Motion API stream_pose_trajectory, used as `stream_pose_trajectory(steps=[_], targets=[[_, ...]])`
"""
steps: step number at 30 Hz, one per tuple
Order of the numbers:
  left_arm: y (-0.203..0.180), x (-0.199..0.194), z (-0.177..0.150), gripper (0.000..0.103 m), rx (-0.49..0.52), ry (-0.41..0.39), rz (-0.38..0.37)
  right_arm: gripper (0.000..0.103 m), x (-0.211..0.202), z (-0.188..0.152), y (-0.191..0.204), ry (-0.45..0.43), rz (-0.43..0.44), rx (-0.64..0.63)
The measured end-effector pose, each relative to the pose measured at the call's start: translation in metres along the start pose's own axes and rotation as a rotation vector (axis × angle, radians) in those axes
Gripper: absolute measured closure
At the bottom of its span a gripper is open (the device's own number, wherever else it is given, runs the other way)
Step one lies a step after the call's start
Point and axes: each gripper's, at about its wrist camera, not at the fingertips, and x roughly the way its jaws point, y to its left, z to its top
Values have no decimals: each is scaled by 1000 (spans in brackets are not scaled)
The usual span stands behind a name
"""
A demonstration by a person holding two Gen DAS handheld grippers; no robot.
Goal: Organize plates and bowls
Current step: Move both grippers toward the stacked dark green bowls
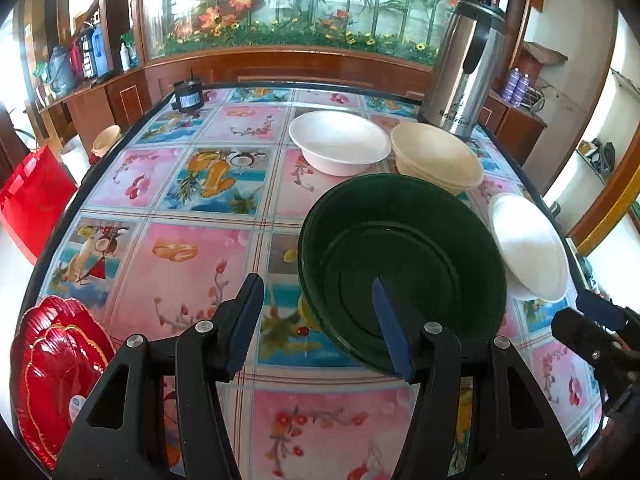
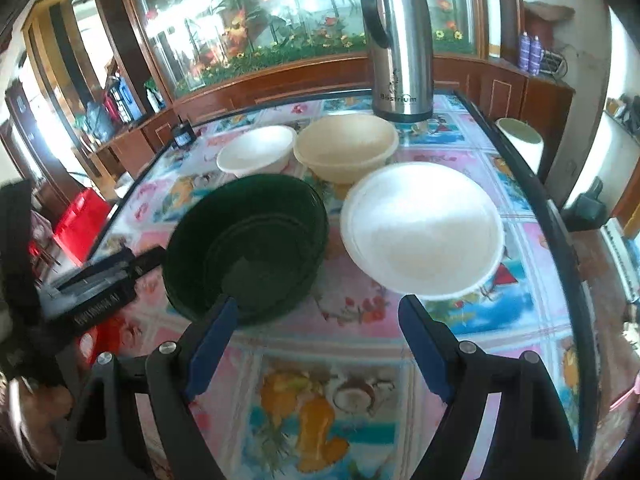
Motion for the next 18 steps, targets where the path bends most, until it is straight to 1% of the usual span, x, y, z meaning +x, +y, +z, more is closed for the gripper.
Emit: stream_pose_trajectory(steps=[4, 9, 12, 15, 18], targets=[[5, 15, 4, 46, -20, 36, 14, 20, 13, 5, 6, 24, 12, -6], [10, 28, 7, 46, -46, 62, 8, 20, 31, 0, 5, 73, 23, 22], [11, 32, 11, 46, -44, 61, 21, 20, 34, -3, -1, 81, 26, 55], [12, 33, 13, 46, -47, 63, 16, 20, 37, -3, -5, 87, 30, 75], [13, 34, 16, 46, -49, 54, 26, 20, 40, -1, -8, 93, 50, 99]])
